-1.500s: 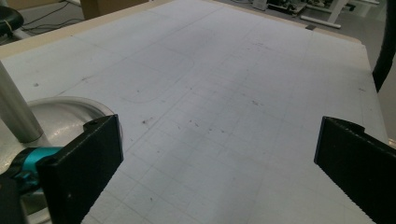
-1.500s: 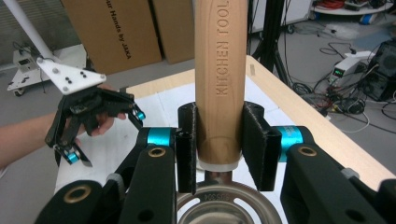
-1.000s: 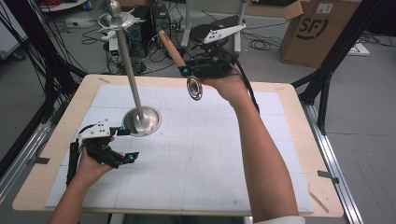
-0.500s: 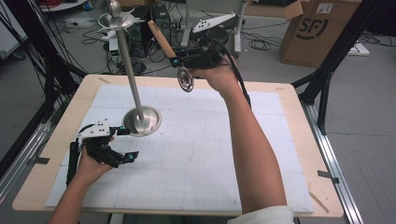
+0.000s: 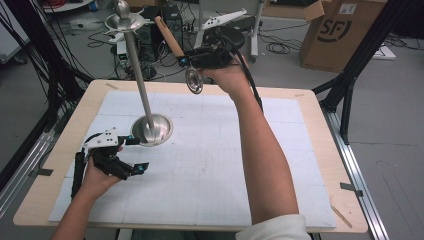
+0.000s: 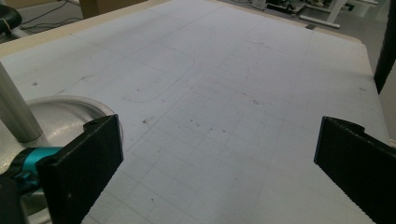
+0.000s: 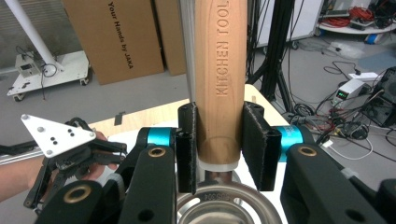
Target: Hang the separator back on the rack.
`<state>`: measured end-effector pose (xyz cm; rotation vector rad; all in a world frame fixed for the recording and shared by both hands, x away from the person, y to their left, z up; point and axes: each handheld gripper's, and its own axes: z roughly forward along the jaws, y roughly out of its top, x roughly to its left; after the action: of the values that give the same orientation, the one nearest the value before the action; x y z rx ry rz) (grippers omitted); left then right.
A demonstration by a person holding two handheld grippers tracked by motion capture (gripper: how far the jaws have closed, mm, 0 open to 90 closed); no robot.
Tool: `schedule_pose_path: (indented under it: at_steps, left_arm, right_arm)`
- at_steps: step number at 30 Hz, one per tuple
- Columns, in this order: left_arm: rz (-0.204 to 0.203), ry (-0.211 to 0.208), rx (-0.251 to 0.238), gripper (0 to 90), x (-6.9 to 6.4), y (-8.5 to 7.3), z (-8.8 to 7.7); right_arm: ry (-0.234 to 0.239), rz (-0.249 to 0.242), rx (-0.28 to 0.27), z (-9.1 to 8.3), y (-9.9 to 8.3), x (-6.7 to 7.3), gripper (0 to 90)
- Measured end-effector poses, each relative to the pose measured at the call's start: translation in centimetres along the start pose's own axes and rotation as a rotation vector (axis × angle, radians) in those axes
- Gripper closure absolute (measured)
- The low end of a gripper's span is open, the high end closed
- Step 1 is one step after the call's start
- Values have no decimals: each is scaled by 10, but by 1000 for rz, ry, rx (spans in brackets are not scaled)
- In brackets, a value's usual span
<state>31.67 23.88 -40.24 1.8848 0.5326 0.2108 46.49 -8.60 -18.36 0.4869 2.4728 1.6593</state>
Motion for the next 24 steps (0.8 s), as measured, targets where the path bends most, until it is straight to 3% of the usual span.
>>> schedule_pose_path:
  at_steps: [12, 24]
  left_arm:
    - [-1, 0, -2, 18, 0, 0, -1]
    - [4, -1, 5, 18, 0, 0, 0]
  right_arm:
    - [31, 19, -7, 13, 6, -4, 681]
    - [51, -8, 13, 20, 7, 4, 681]
